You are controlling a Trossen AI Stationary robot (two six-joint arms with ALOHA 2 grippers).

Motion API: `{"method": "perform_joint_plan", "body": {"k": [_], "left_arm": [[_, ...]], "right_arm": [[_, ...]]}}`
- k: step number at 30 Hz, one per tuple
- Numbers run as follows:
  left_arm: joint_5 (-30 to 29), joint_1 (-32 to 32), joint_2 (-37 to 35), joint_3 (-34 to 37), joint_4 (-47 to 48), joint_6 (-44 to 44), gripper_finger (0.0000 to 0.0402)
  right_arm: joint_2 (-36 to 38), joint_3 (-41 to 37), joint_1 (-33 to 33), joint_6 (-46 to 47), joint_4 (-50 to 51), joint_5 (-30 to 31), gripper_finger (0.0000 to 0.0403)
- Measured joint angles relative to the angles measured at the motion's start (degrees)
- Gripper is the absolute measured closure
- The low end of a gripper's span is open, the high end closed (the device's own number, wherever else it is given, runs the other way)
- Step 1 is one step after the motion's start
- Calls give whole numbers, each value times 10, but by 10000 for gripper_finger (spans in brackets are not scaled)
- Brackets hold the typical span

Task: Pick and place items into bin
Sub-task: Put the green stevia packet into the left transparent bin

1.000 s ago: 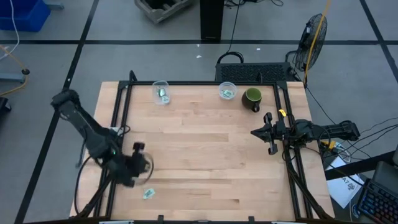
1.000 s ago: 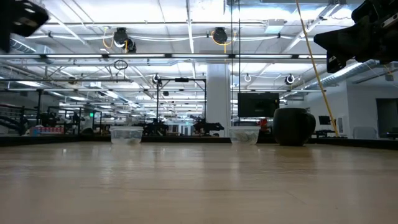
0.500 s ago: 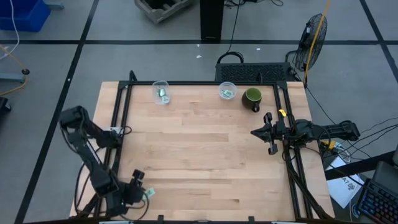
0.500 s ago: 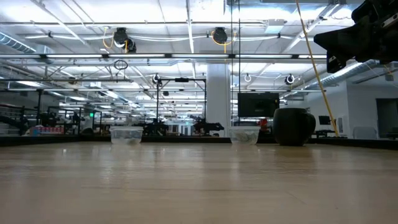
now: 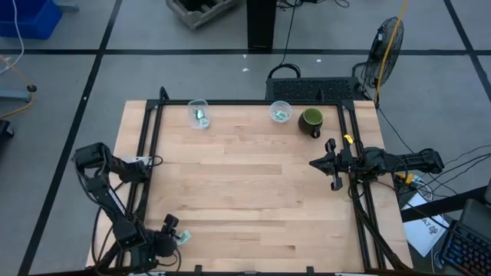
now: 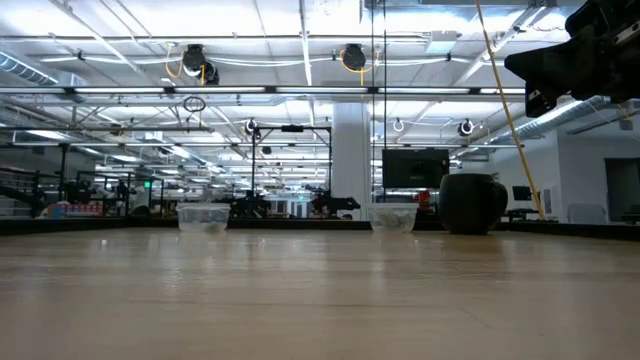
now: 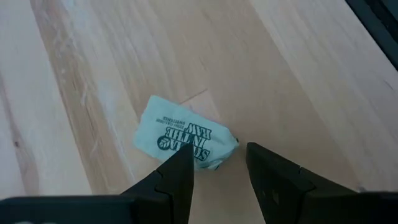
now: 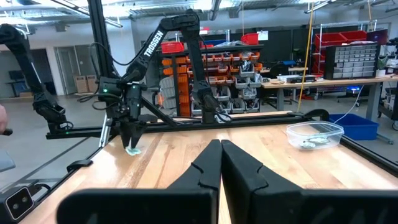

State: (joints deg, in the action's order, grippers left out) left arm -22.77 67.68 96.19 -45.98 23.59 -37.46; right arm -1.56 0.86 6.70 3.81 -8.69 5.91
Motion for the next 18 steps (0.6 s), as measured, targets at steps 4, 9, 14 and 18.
{"method": "perform_joint_plan", "body": {"k": [4,9,14,18], "left_arm": [[-14,-2,0,0,-1,1,248],[-28,-28,-2,2,3,1,292],[-8,-58,-2,2,1,31,367],[7,-86,-3,1,3,43,391]], "right_arm": [[0,0,0,0,0,0,398],[0,0,0,0,0,0,398],[0,0,0,0,0,0,399],[0,0,0,0,0,0,399]]}}
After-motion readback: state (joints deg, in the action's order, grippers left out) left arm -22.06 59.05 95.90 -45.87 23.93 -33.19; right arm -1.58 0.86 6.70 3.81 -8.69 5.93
